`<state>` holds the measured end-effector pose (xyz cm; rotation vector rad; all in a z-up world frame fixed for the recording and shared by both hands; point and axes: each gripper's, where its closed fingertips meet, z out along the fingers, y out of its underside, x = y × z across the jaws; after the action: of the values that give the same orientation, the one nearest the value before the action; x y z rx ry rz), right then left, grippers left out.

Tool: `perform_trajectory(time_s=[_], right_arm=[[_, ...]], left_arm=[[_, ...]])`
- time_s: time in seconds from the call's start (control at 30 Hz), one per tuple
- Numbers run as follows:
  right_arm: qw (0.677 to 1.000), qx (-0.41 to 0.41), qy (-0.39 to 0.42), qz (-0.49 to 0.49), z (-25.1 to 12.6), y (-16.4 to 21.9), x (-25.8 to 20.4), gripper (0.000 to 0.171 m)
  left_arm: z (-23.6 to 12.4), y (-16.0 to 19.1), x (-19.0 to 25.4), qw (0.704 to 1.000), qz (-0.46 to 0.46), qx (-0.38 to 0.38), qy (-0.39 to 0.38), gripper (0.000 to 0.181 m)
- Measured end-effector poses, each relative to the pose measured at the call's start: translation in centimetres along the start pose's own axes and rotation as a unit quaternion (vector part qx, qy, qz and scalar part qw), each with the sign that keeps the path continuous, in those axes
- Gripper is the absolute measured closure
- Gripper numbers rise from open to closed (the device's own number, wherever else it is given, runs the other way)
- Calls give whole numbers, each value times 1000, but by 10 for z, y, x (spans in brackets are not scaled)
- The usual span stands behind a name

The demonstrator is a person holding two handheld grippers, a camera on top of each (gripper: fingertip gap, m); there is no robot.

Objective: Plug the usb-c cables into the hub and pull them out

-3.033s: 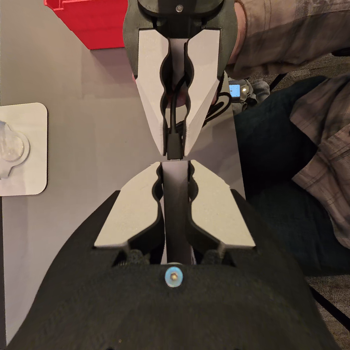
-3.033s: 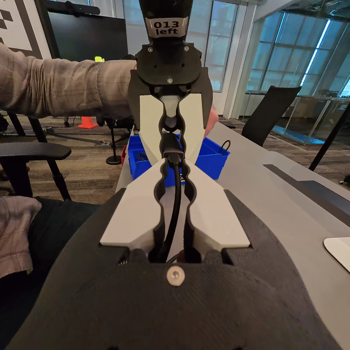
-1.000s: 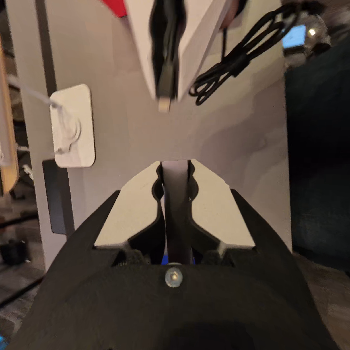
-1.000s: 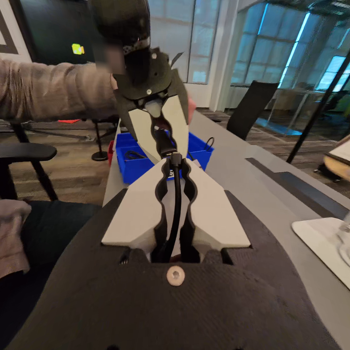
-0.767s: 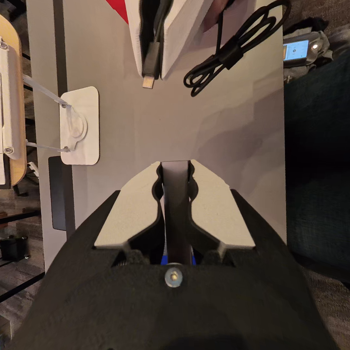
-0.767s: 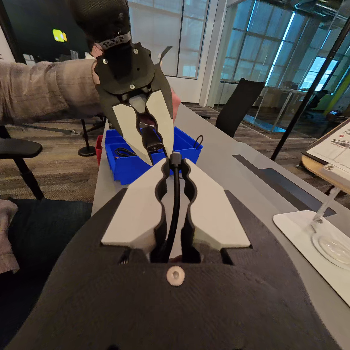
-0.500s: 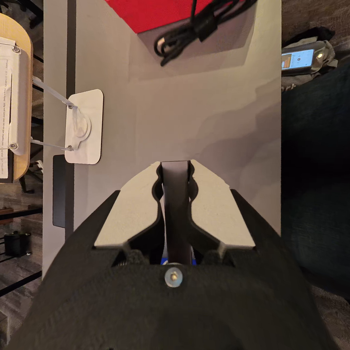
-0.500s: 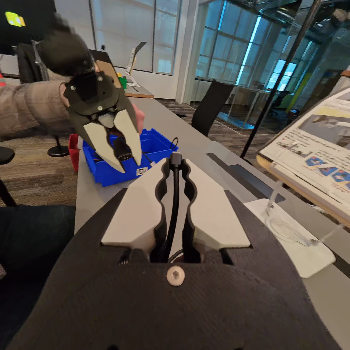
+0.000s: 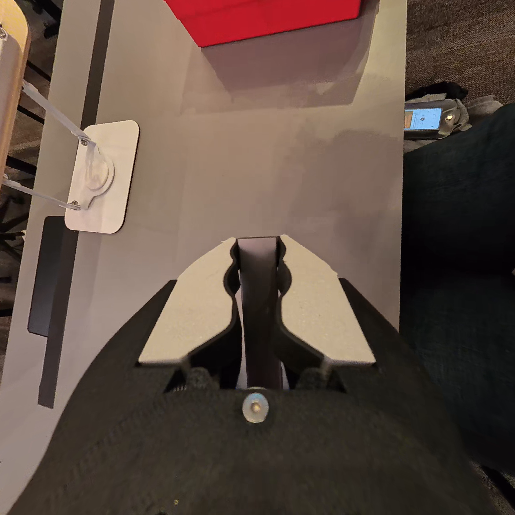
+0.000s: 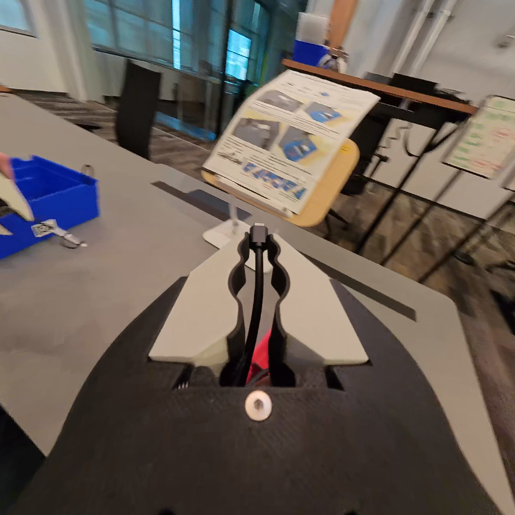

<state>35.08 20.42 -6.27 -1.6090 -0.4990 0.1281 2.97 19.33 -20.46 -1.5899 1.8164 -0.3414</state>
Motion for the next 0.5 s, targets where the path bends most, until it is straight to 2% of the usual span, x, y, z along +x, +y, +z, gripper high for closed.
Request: perform_trajectory(time_s=[0.13,0.27,0.37,0.43,0.5], right_arm=[[994,-35,100,21,-21,42,48,161],[980,-84,179,21,-20,107,73,161],[978,-115,168,52,-8,153,69,160],[976,-146,142,77,-2,176,61,144],[976,-157,114,94,-2,182,55,137]], left_arm=[[6,0,2,1000,-3,2,5,159],[14,-2,5,1000,-3,0,12,159],[17,-6,7,1000,1,-2,16,159],[18,-7,8,1000,4,-5,18,159],[18,-8,8,1000,6,-8,19,159]])
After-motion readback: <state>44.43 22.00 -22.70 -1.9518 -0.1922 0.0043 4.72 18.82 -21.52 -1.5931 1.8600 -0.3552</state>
